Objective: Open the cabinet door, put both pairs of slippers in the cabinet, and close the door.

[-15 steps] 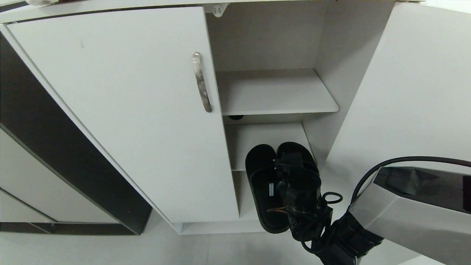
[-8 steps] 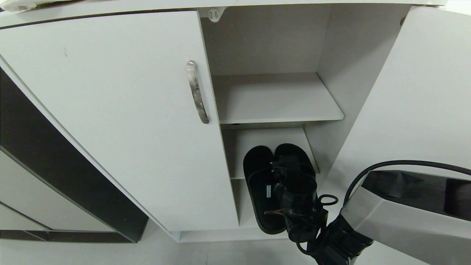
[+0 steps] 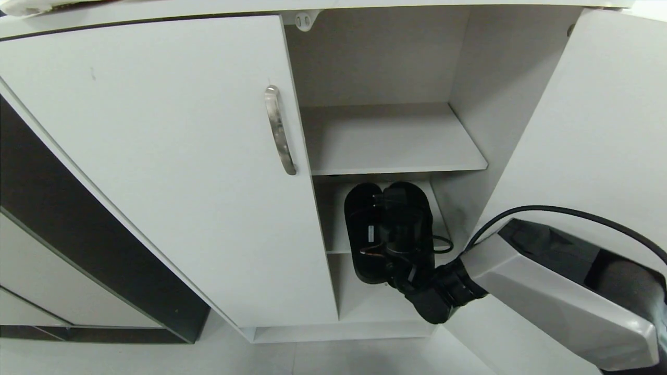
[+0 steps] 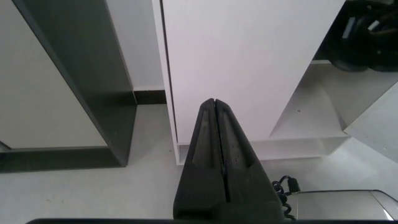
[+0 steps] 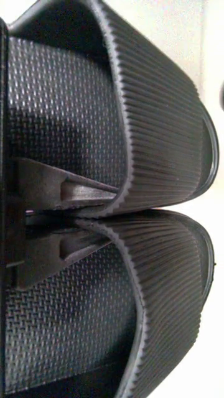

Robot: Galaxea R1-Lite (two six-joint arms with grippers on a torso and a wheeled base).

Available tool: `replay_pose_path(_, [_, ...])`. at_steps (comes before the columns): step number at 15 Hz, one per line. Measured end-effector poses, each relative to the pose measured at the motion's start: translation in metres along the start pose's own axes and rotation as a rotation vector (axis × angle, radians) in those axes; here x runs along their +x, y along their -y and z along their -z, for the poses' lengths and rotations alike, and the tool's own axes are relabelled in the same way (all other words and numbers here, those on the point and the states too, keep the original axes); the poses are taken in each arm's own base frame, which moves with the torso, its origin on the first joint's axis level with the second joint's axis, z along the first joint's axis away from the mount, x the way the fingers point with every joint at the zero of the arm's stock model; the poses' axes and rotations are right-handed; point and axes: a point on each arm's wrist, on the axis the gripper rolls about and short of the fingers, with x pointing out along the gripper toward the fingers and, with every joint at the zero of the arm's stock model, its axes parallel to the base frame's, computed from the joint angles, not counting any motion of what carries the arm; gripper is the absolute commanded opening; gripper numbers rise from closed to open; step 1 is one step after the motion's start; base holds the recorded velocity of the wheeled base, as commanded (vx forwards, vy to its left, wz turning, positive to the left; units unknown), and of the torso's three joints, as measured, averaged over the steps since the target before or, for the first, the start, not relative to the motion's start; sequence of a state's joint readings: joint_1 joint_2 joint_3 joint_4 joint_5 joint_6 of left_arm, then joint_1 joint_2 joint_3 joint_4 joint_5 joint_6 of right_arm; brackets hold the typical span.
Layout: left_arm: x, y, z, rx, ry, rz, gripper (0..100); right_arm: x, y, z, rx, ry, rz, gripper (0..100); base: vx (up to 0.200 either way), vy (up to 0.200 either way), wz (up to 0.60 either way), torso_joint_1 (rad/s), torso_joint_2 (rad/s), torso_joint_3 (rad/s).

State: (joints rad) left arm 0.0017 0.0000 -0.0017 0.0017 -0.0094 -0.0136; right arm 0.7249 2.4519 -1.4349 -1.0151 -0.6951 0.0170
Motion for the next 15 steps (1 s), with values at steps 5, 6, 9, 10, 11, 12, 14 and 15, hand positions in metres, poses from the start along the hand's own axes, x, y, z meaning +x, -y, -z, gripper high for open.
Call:
replay_pose_path(5, [0.000, 0.000, 0.000, -0.001, 0.000, 0.000, 0, 0.052, 0.002, -0.003, 0.006, 0.009, 0.063, 0, 0.000, 0.000, 0.00, 0.000, 0.00, 0.000])
replay_pose_path(6, [0.000, 0.000, 0.000, -0.001, 0.000, 0.000, 0, 0.061, 0.005, -0.001, 0.003, 0.006, 0.075, 0, 0.000, 0.000, 0.00, 0.000, 0.00, 0.000])
replay_pose_path(9, [0.000, 0.000, 0.000, -0.001, 0.000, -0.001, 0, 0.077, 0.009, 0.007, -0.002, -0.002, 0.097, 0, 0.000, 0.000, 0.00, 0.000, 0.00, 0.000])
replay_pose_path(10, [0.000, 0.000, 0.000, -0.001, 0.000, -0.001, 0, 0.080, 0.010, 0.009, -0.003, -0.002, 0.100, 100, 0.000, 0.000, 0.00, 0.000, 0.00, 0.000])
replay_pose_path(11, [0.000, 0.000, 0.000, -0.001, 0.000, -0.001, 0, 0.081, 0.009, 0.011, -0.003, -0.003, 0.101, 100, 0.000, 0.000, 0.00, 0.000, 0.00, 0.000])
replay_pose_path(12, [0.000, 0.000, 0.000, -0.001, 0.000, -0.002, 0, 0.082, 0.009, 0.013, -0.005, -0.005, 0.102, 100, 0.000, 0.000, 0.00, 0.000, 0.00, 0.000])
replay_pose_path(14, [0.000, 0.000, 0.000, -0.001, 0.000, -0.002, 0, 0.081, 0.009, 0.015, -0.002, -0.003, 0.104, 100, 0.000, 0.000, 0.00, 0.000, 0.00, 0.000])
replay_pose_path(15, [0.000, 0.000, 0.000, -0.001, 0.000, -0.001, 0, 0.079, 0.009, 0.017, 0.000, -0.002, 0.102, 100, 0.000, 0.000, 0.00, 0.000, 0.00, 0.000])
